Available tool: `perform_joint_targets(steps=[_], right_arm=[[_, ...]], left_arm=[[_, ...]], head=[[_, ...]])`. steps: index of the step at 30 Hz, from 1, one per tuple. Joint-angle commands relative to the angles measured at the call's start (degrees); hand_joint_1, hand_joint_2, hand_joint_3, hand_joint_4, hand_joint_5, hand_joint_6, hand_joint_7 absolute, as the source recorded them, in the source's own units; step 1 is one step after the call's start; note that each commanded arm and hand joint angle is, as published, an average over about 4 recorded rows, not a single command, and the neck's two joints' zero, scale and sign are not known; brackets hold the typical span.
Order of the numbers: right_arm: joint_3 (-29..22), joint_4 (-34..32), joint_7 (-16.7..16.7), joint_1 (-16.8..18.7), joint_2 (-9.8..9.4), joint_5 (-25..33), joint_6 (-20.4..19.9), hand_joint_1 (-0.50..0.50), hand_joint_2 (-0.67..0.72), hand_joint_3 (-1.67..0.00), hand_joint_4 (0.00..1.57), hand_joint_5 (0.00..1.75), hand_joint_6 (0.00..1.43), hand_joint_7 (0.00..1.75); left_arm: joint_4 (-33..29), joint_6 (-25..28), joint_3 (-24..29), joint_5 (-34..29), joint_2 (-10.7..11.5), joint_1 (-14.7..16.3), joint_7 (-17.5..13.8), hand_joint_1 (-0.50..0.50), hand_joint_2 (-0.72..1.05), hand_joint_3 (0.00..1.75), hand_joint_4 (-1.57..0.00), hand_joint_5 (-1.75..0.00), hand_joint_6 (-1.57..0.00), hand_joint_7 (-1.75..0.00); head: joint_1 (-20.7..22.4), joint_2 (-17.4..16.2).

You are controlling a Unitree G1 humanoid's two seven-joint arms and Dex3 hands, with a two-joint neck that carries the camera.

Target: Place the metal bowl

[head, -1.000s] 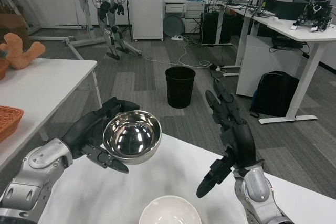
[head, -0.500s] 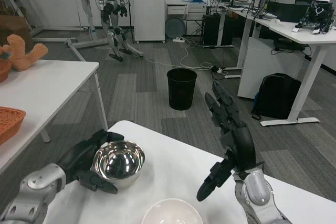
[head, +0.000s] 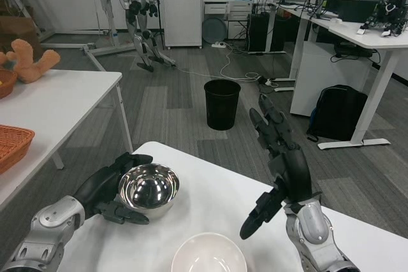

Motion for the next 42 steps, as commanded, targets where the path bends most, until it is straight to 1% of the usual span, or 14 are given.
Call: perform_joint_targets(steps=[1,4,7,11,16,20,22,29,31,33,34,36,38,42], right_arm=[[0.1,0.1,-0.5,-0.3,-0.07,0.5,-0.6,-0.42,0.66,0.00,0.00,0.00,0.00,0.00],[0.1,0.2,-0.5,-0.3,-0.04,0.5,-0.6,-0.42,0.66,0.00,0.00,0.00,0.00,0.00],[0.2,0.3,-0.5,-0.3,-0.04,0.5,-0.5,-0.42,0.66,0.00,0.00,0.00,0.00,0.00],[0.2,0.5,-0.5,-0.3,-0.04,0.6,-0.6,-0.42,0.66,0.00,0.00,0.00,0.00,0.00],[0.2,0.8,-0.5,-0.4,-0.04,0.6,-0.5,-0.42,0.66,0.00,0.00,0.00,0.00,0.00],[0.2,1.2,-0.5,-0.6,-0.04,0.6,-0.6,-0.42,0.66,0.00,0.00,0.00,0.00,0.00],[0.2,1.4,-0.5,-0.7,-0.04,0.6,-0.6,-0.42,0.66,0.00,0.00,0.00,0.00,0.00],[0.2,2.2,-0.5,-1.2,-0.04,0.7,-0.5,-0.42,0.66,0.00,0.00,0.00,0.00,0.00],[0.2,2.4,-0.5,-1.3,-0.04,0.7,-0.5,-0.42,0.66,0.00,0.00,0.00,0.00,0.00],[0.2,2.7,-0.5,-1.5,-0.04,0.9,-0.5,-0.42,0.66,0.00,0.00,0.00,0.00,0.00],[0.2,2.7,-0.5,-1.6,-0.04,0.9,-0.5,-0.42,0.66,0.00,0.00,0.00,0.00,0.00],[0.2,2.9,-0.5,-1.7,-0.04,1.0,-0.5,-0.42,0.66,0.00,0.00,0.00,0.00,0.00],[0.2,2.8,-0.5,-1.7,-0.04,1.0,-0.5,-0.42,0.66,0.00,0.00,0.00,0.00,0.00],[0.2,2.8,-0.5,-1.7,-0.04,1.1,-0.6,-0.42,0.66,0.00,0.00,0.00,0.00,0.00]], left_arm=[[0.6,-0.1,0.2,-0.5,-0.2,1.2,0.2,-0.50,1.03,0.17,0.00,-0.23,-0.01,-0.42],[0.4,-0.1,0.2,-0.7,-0.2,1.5,0.2,-0.50,1.05,0.09,0.00,-0.21,0.00,-0.26],[0.1,-0.1,0.3,-1.3,-0.2,1.7,0.2,-0.50,1.05,0.09,0.00,-0.21,0.00,-0.21],[-0.3,-0.1,0.2,-2.3,-0.2,1.8,0.1,-0.49,1.05,0.09,0.00,-0.21,0.00,-0.17],[-0.7,1.0,-0.9,-7.1,0.4,1.8,-0.8,-0.48,1.05,0.09,0.00,-0.28,0.00,-0.14],[-1.4,2.6,-1.2,-9.7,1.0,1.8,-1.8,-0.48,1.05,0.07,0.00,-0.26,0.00,-0.14],[-1.6,2.8,-1.0,-11.1,1.2,1.8,-2.0,-0.48,1.03,0.04,0.00,-0.31,0.00,-0.14],[-1.6,-0.3,1.3,-15.6,1.3,1.2,-0.4,-0.48,0.45,0.00,0.00,-0.31,0.00,-0.14],[-1.5,-4.1,1.5,-18.3,1.3,0.7,1.8,-0.48,-0.02,0.00,0.00,-0.31,0.00,-0.14],[-1.1,-9.4,1.6,-20.7,1.0,0.1,6.0,-0.48,-0.50,0.00,0.00,-0.31,0.00,-0.14],[-0.8,-10.9,1.6,-21.2,0.9,-0.1,7.7,-0.48,-0.64,0.00,0.00,-0.31,0.00,-0.14],[-0.5,-14.7,1.7,-22.4,0.5,-0.5,11.1,-0.48,-0.72,0.04,0.00,-0.36,0.00,-0.14],[-1.5,-16.6,1.6,-22.7,0.5,-0.9,12.2,-0.48,-0.72,0.09,0.00,-0.41,0.00,-0.14],[-7.3,-16.2,1.0,-23.0,1.0,-1.3,12.4,-0.48,-0.72,0.07,0.00,-0.41,0.00,-0.14]], head=[[0.2,-0.3],[0.5,-0.6],[0.5,-0.9],[0.6,-1.3],[0.8,-1.8],[0.8,-2.2],[0.8,-2.3],[0.8,-2.4],[0.9,-2.3],[0.7,-2.0],[0.6,-1.9],[0.4,-1.6],[0.5,-1.4],[0.4,-1.3]])
